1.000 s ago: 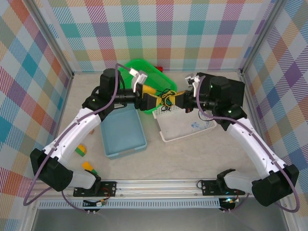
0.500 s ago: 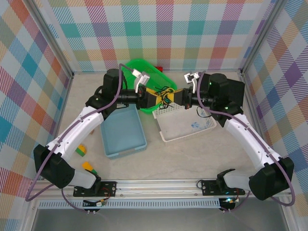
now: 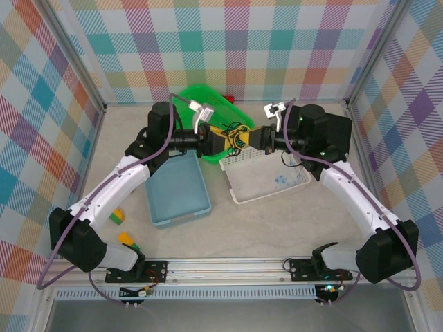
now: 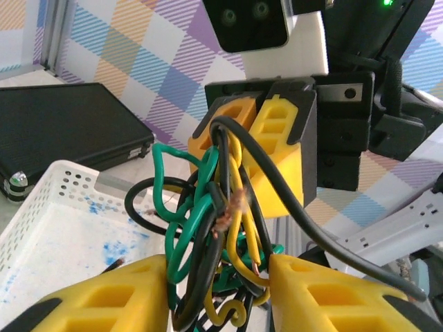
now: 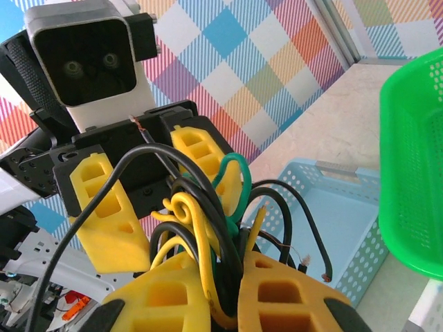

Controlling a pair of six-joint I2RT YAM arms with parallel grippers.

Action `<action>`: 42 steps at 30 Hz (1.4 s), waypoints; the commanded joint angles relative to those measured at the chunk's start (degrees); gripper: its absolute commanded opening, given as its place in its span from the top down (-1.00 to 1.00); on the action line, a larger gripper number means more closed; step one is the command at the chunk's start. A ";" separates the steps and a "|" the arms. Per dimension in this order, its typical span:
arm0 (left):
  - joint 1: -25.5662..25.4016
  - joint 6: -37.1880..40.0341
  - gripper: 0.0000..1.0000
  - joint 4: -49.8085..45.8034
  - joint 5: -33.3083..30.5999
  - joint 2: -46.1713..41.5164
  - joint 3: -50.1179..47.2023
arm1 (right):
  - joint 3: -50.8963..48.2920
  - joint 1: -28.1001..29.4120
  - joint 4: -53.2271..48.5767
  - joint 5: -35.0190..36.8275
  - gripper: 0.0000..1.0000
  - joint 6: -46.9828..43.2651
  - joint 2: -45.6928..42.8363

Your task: Untangle the cables

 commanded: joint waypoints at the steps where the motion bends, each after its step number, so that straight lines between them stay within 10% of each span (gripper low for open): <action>1: -0.69 -2.11 0.44 4.10 2.41 -0.62 -1.24 | -0.07 0.70 5.66 -4.69 1.00 2.02 0.09; 4: -0.69 -1.76 1.00 4.78 2.52 -0.77 -1.40 | -0.09 0.70 4.67 -3.48 0.81 0.87 -0.38; 14: -0.69 10.51 1.00 -11.35 -5.15 -1.16 2.30 | 3.16 -1.21 -16.71 7.91 -0.21 -21.41 -8.67; 20: -0.69 14.71 1.00 -17.57 -8.40 -0.50 4.25 | 0.18 -1.24 -18.67 6.84 -0.22 -28.97 -13.11; 29: -1.04 14.74 1.00 -16.63 -8.79 0.50 3.78 | 4.66 4.30 -22.77 2.49 0.15 -1.51 -5.73; 42: -1.02 15.12 1.00 -15.85 -9.23 0.40 3.72 | 6.42 8.63 -24.98 1.10 0.31 7.30 0.52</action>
